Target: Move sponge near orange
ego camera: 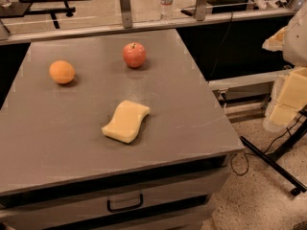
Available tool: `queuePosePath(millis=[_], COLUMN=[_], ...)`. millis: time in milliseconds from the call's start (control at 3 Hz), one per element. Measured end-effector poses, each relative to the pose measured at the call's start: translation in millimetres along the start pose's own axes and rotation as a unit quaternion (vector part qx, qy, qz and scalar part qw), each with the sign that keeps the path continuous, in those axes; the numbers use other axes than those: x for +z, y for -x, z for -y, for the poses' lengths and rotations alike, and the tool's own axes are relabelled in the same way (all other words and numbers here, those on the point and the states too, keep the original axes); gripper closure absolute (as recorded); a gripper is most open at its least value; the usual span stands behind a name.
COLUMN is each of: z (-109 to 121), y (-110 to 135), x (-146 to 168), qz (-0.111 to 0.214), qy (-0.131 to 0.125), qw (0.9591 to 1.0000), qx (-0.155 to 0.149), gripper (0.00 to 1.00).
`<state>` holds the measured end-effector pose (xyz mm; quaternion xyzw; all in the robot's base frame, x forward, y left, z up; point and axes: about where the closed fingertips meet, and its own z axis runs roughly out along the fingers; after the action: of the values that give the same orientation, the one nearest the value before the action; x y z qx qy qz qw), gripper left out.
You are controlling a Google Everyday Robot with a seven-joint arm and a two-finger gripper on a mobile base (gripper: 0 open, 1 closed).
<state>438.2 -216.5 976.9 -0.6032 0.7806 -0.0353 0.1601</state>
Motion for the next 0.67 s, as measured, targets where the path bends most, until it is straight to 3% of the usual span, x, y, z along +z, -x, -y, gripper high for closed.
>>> queuePosePath(millis=[333,667], z=[0.0,-0.7], y=[0.0,15.8], x=[0.0,10.4], qz=[0.000,0.028], qy=[0.000,0.013], qw=[1.0000,0.9994], qx=[0.000,-0.018], gripper=[0.00,0.00])
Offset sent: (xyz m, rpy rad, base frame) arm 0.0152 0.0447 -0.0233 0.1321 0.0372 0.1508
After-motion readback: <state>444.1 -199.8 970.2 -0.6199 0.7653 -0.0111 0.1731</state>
